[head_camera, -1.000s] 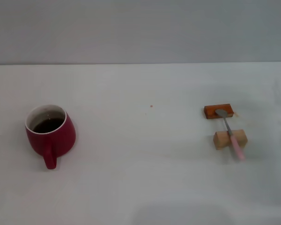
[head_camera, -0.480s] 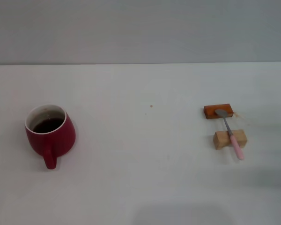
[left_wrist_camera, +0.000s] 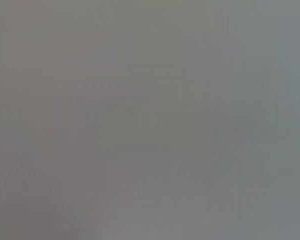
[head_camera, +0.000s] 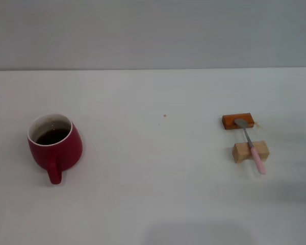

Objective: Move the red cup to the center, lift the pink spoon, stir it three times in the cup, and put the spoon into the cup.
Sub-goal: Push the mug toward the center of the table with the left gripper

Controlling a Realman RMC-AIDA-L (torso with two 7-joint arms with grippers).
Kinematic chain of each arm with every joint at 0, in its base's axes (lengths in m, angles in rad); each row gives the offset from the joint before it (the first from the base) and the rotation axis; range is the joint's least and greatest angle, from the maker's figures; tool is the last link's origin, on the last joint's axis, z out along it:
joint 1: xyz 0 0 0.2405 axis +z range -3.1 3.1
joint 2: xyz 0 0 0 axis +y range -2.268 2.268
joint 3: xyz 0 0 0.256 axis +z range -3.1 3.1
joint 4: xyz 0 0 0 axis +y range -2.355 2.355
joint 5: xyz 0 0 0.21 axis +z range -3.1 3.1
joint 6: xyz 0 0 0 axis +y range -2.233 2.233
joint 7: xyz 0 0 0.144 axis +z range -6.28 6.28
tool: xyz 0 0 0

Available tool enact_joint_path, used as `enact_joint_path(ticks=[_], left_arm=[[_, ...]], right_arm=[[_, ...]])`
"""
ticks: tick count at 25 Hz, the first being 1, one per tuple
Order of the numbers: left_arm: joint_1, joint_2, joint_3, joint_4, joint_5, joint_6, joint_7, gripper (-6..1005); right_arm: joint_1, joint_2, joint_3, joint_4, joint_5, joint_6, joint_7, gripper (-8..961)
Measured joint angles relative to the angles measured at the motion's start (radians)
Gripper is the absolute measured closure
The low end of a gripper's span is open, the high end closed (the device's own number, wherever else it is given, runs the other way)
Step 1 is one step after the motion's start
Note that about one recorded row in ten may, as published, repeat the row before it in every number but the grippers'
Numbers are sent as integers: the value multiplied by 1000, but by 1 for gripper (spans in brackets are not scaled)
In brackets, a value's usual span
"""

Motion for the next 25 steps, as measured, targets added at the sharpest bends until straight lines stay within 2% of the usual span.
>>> enact_joint_path(ticks=[2, 6, 7, 10, 11, 15, 20, 25], left_arm=[[1, 0, 1, 4, -1, -11, 26, 216], [1, 0, 7, 10, 0, -17, 73, 384], [2, 2, 52, 19, 10, -20, 126, 426], [4, 3, 82, 24, 12, -18, 148, 580], [9, 4, 126, 25, 12, -14, 181, 632], [20, 4, 208, 25, 13, -8, 236, 836], [30, 4, 252, 26, 14, -3, 263, 918], [34, 7, 332, 56, 14, 17, 264, 1001]], right_arm=[[6, 0, 0, 0, 0, 2, 0, 419], [14, -1, 1, 0, 1, 7, 0, 419], [15, -1, 1, 0, 1, 7, -1, 419], [17, -2, 0, 0, 1, 8, -1, 419], [18, -2, 0, -1, 1, 9, -1, 419], [21, -2, 0, -4, 1, 9, -1, 420], [21, -2, 0, -5, 1, 11, -1, 420], [25, -2, -1, -8, 1, 12, -1, 420]])
